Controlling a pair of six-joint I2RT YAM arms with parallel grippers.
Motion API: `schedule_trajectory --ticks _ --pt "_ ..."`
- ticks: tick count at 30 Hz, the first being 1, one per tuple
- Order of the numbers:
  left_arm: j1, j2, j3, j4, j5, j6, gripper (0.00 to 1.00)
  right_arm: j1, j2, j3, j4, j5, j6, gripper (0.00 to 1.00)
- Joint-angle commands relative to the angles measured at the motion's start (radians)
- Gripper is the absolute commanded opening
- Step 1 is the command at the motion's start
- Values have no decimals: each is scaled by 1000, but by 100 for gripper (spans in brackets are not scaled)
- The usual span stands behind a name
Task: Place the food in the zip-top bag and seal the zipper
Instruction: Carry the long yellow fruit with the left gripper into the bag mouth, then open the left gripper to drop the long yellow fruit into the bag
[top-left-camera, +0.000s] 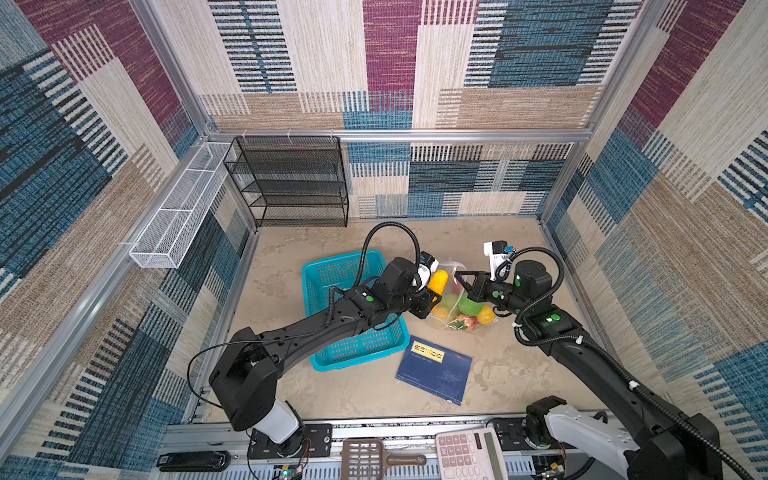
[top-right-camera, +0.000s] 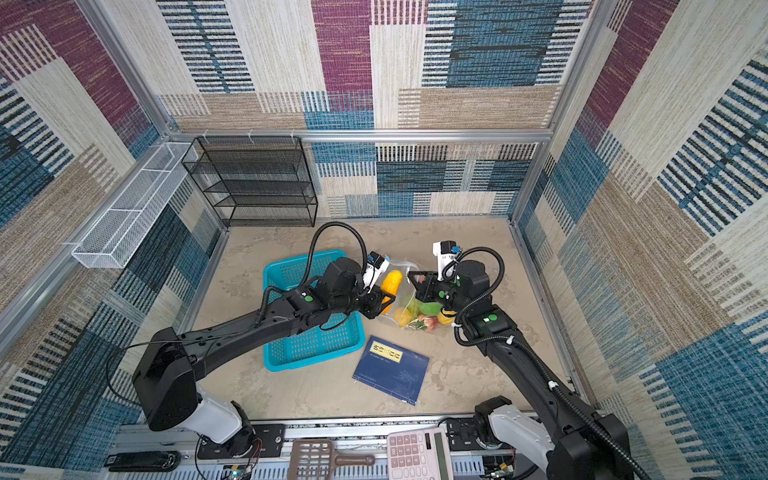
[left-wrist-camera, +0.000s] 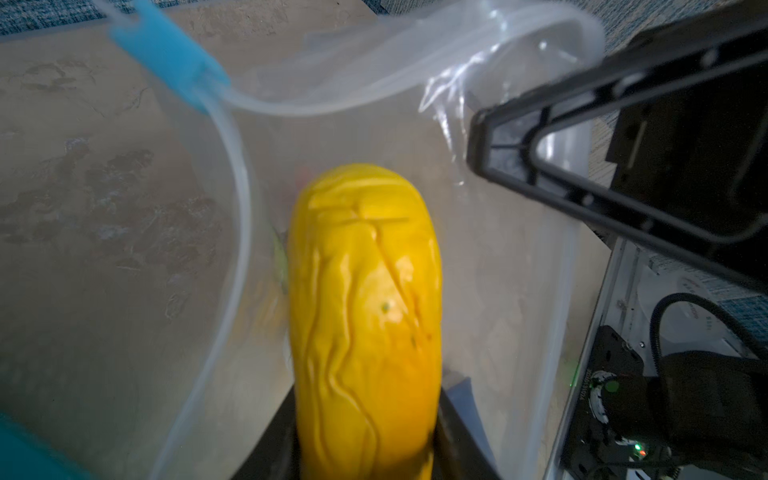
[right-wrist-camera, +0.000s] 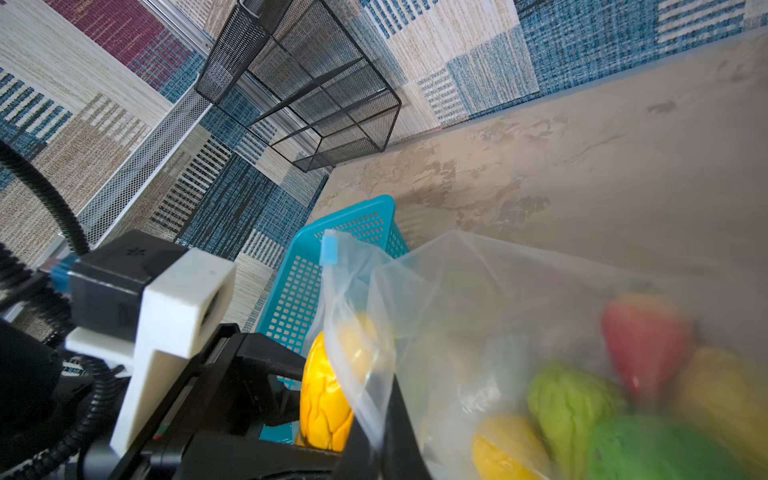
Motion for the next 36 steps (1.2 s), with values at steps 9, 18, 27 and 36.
schedule_trajectory --ticks 9,18,27,36 --pt "0 79 99 -36 -160 -44 38 1 -10 -12 29 -23 19 0" --pt "-3 98 91 -37 -119 -83 51 0 -17 -17 29 -16 16 0" --pt "-4 18 88 -78 -107 -115 63 1 -17 -16 26 -8 13 0" --pt "4 -159 -3 -61 -239 -82 61 1 -15 -8 20 -7 9 0"
